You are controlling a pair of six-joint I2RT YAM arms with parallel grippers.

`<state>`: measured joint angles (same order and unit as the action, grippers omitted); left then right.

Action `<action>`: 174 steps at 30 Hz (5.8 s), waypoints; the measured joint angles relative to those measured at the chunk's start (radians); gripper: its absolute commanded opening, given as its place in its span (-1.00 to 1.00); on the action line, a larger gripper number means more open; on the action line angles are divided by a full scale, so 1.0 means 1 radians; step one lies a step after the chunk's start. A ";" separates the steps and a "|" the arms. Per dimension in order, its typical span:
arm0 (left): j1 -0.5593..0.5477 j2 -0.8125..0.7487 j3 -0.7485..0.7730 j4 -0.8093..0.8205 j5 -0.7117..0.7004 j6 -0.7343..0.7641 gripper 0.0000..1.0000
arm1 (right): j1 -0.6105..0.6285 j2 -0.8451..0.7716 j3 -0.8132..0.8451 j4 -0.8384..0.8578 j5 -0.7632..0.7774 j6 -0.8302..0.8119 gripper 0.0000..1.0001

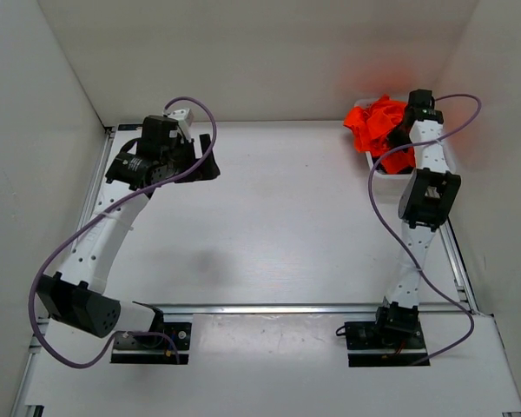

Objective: Fold and stack the shorts
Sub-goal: Grab the shorts from the pile, then move the shorts to the center of the board, then flatten the shorts out

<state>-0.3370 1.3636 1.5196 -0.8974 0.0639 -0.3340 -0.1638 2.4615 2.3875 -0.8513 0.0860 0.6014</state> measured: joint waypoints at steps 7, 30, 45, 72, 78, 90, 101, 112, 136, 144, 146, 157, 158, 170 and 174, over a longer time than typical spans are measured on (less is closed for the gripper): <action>0.000 0.054 0.000 0.000 0.005 0.000 1.00 | 0.056 -0.256 -0.167 0.075 0.110 -0.047 -0.99; 0.228 -0.104 0.000 -0.115 0.080 -0.042 1.00 | 0.558 -1.107 -0.741 0.243 -0.273 -0.170 0.20; 0.112 -0.005 -0.336 -0.084 0.175 -0.060 0.29 | 0.654 -1.212 -1.189 0.122 -0.060 -0.055 -0.10; -0.215 0.339 -0.291 -0.056 0.023 -0.164 -0.80 | 0.635 -0.633 -1.162 0.317 -0.085 -0.091 -0.96; -0.207 0.339 -0.129 -0.149 -0.027 -0.159 -0.80 | 0.637 -0.631 -1.109 0.272 -0.051 -0.089 -1.00; -0.196 0.356 0.049 -0.222 -0.038 -0.121 -0.80 | 0.611 -0.665 -0.711 0.148 0.055 -0.168 -1.00; -0.253 0.329 -0.161 -0.175 0.037 -0.106 -0.80 | 0.603 -0.854 -1.037 0.124 0.079 -0.161 -1.00; -0.266 0.367 -0.056 -0.199 -0.064 -0.119 -0.80 | 0.600 -0.946 -1.130 0.144 0.105 -0.146 -1.00; 0.237 -0.030 0.153 -0.100 0.068 -0.137 -0.50 | 0.585 -1.426 -1.054 0.205 0.108 -0.304 -0.66; 0.238 -0.200 -0.516 -0.107 0.109 -0.241 0.72 | 0.684 -1.846 -1.676 0.037 0.153 -0.019 0.69; 0.238 -0.193 -0.539 -0.120 0.108 -0.262 0.48 | 0.684 -1.865 -1.662 0.028 0.172 0.020 0.69; 0.238 -0.143 -0.583 -0.077 0.056 -0.358 0.86 | 0.710 -1.573 -1.754 0.235 -0.098 0.349 0.64; 0.240 -0.107 -0.599 -0.064 0.056 -0.362 0.86 | 0.714 -1.585 -1.801 0.253 -0.128 0.399 0.64; 0.243 0.237 -0.522 0.020 0.041 -0.370 0.56 | 0.679 -1.850 -2.184 0.481 -0.306 0.902 0.35; 0.243 0.275 -0.465 0.041 0.028 -0.362 0.48 | 0.676 -1.877 -2.229 0.506 -0.317 0.993 0.29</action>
<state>-0.0937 1.6386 1.0550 -0.8562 0.0917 -0.6960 0.5121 0.5842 0.1589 -0.3450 -0.2314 1.5940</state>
